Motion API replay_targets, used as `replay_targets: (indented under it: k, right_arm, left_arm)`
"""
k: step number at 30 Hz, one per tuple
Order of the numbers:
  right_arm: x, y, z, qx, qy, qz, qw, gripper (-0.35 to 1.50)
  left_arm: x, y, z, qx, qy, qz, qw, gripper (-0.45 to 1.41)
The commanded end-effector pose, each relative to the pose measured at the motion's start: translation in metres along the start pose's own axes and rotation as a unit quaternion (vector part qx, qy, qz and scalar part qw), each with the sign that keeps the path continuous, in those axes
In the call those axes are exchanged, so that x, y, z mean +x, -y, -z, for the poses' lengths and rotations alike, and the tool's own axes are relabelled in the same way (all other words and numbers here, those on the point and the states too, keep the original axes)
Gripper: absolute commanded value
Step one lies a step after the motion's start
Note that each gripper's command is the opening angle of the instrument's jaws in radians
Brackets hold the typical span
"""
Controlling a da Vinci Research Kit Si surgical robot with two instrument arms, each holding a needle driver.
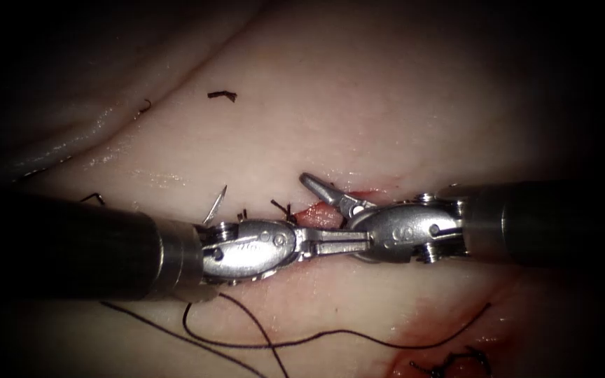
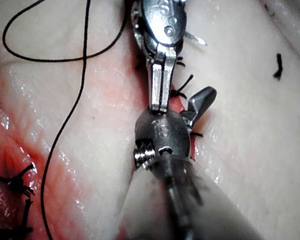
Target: Wound Closure
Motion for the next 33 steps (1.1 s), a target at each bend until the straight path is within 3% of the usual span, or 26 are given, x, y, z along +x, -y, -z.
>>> replay_targets:
  k: [1, 2, 10, 11, 13, 14, 16, 24, 33]
  right_arm:
    - [-0.0002, 0.0010, -0.0007, 0.008, 0.000, -0.001, 1.000, -0.03]
    - [-0.0003, 0.0012, -0.0007, 0.017, 0.005, 0.000, 1.000, -0.35]
    - [-0.0009, 0.0015, -0.0011, 0.036, 0.035, 0.053, 0.997, -0.35]
    - [-0.0008, 0.0014, -0.0011, 0.034, 0.038, 0.053, 0.997, 0.04]
    - [-0.0006, 0.0012, -0.0010, 0.030, 0.044, 0.037, 0.998, 1.04]
    - [-0.0005, 0.0011, -0.0010, 0.029, 0.045, 0.024, 0.998, 1.26]
    - [0.0000, 0.0007, -0.0006, 0.029, 0.045, 0.012, 0.998, 1.43]
    - [0.0026, -0.0024, 0.0036, 0.042, 0.049, -0.012, 0.998, 1.48]
    - [0.0039, -0.0073, 0.0090, 0.034, 0.051, -0.034, 0.998, 1.48]
  left_arm:
    - [-0.0006, -0.0002, -0.0006, -0.001, 0.000, 0.001, 1.000, -0.45]
    - [-0.0006, -0.0002, -0.0006, -0.001, 0.000, 0.001, 1.000, -0.45]
    - [-0.0006, -0.0004, -0.0007, -0.003, 0.000, 0.000, 1.000, -0.45]
    - [-0.0006, -0.0004, -0.0007, -0.004, 0.001, 0.001, 1.000, -0.45]
    - [-0.0006, -0.0004, -0.0007, -0.005, 0.001, 0.001, 1.000, -0.45]
    - [-0.0005, -0.0005, -0.0007, -0.005, 0.001, 0.001, 1.000, -0.45]
    - [-0.0004, -0.0005, -0.0007, -0.007, 0.003, 0.002, 1.000, -0.45]
    - [0.0028, -0.0004, 0.0013, -0.008, 0.007, -0.009, 1.000, -0.45]
    - [0.0059, 0.0028, 0.0066, 0.075, 0.052, -0.041, 0.995, -0.45]
